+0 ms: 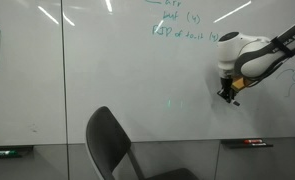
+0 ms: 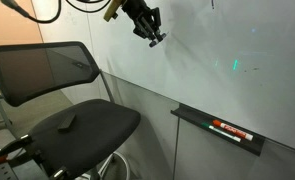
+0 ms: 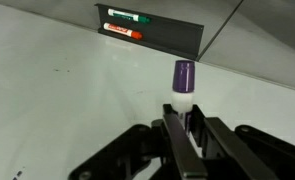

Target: Use the black marker from the seat of the chair to write on the whiteboard then place the marker back on the chair.

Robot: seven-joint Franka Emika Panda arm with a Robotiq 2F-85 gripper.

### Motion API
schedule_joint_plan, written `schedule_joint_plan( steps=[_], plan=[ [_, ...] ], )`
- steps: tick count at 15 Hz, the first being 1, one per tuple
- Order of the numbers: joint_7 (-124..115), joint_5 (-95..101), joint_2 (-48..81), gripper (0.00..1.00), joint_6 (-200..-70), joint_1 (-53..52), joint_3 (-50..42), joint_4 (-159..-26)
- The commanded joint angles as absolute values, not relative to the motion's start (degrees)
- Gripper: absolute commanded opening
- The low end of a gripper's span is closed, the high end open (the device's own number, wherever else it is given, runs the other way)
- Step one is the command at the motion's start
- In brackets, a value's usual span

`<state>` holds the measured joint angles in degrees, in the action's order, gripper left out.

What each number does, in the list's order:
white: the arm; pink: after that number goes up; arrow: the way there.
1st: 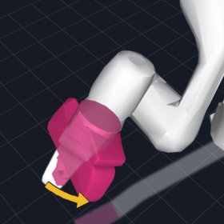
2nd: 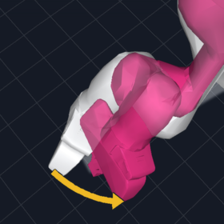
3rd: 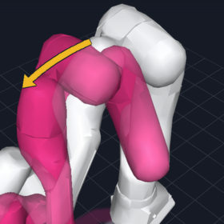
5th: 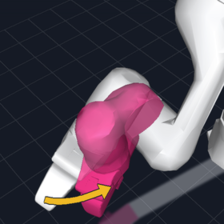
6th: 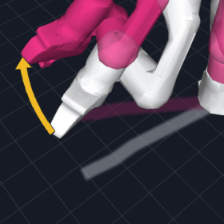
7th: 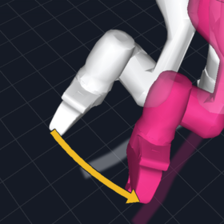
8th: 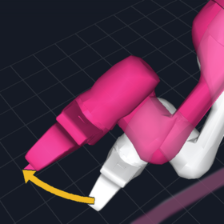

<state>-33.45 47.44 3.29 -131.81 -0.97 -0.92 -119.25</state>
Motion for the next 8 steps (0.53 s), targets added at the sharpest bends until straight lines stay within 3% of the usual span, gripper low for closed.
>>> schedule_joint_plan(
  steps=[1,8],
  plan=[
    [-36.36,51.38,6.51,0.11,-131.61,-1.17,-1.15,-114.82],
    [-36.12,50.6,4.82,0.11,-126.3,-1.61,-0.91,-115.45]
  ],
)
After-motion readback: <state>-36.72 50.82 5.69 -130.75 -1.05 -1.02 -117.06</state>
